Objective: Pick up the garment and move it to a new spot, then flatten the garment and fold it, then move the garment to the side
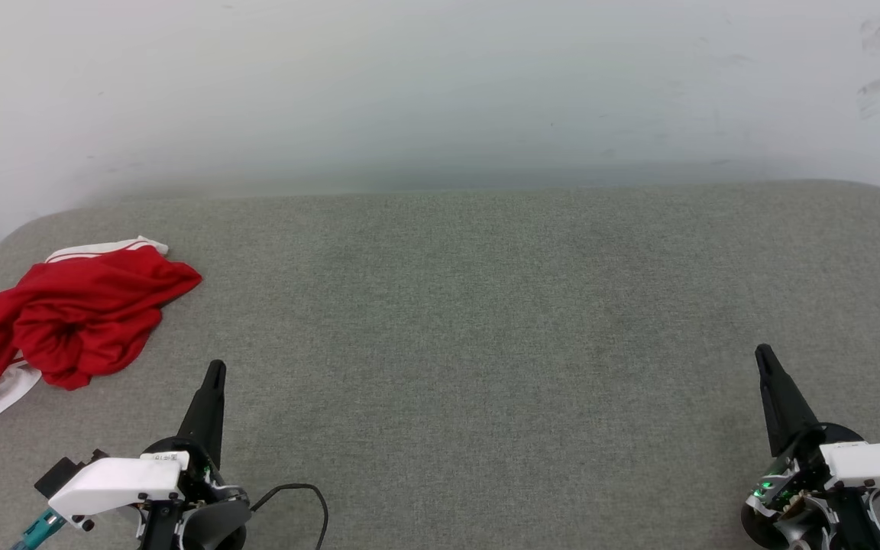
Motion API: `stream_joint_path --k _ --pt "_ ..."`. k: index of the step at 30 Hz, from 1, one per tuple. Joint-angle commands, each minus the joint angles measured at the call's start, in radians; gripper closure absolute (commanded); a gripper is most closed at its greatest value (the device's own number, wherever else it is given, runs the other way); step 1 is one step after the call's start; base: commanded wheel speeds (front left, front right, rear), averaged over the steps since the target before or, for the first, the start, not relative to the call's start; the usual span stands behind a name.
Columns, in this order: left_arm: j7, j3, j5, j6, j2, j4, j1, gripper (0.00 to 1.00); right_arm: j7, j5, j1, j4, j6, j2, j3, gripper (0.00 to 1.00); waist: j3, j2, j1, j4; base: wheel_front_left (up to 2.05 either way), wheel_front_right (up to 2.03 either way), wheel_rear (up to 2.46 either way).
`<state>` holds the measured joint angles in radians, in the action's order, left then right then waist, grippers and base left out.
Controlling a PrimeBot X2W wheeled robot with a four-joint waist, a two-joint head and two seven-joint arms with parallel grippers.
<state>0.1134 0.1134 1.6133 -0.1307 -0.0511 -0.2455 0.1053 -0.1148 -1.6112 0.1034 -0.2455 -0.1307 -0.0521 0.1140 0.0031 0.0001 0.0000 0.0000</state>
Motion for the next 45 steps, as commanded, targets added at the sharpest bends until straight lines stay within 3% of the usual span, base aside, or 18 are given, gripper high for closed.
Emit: stream_joint_path --k 1,40,41,45 --pt "0.004 0.003 -0.002 0.0 0.001 -0.001 0.008 1.0 0.0 -0.004 0.01 -0.001 0.0 0.004 0.0 1.0 0.0 -0.0001 0.0 0.0 0.0 0.0 0.0" --pt "0.004 0.002 -0.002 0.0 0.001 -0.001 0.008 1.0 0.0 -0.004 0.011 -0.001 0.0 0.004 0.0 1.0 0.0 -0.0001 0.0 0.0 0.0 0.0 0.0" --pt "0.0 0.0 0.0 0.0 0.0 0.0 0.0 0.0 0.0 0.0 0.0 0.0 0.0 0.0 0.0 0.0 0.0 -0.0001 0.0 0.0 0.0 0.0 0.0" --pt "-0.013 -0.007 -0.009 0.0 0.003 -0.026 -0.031 0.0 0.011 0.007 -0.033 -0.025 0.0 0.001 -0.008 0.0 0.001 -0.0001 0.0 0.0 0.0 0.0 0.0"
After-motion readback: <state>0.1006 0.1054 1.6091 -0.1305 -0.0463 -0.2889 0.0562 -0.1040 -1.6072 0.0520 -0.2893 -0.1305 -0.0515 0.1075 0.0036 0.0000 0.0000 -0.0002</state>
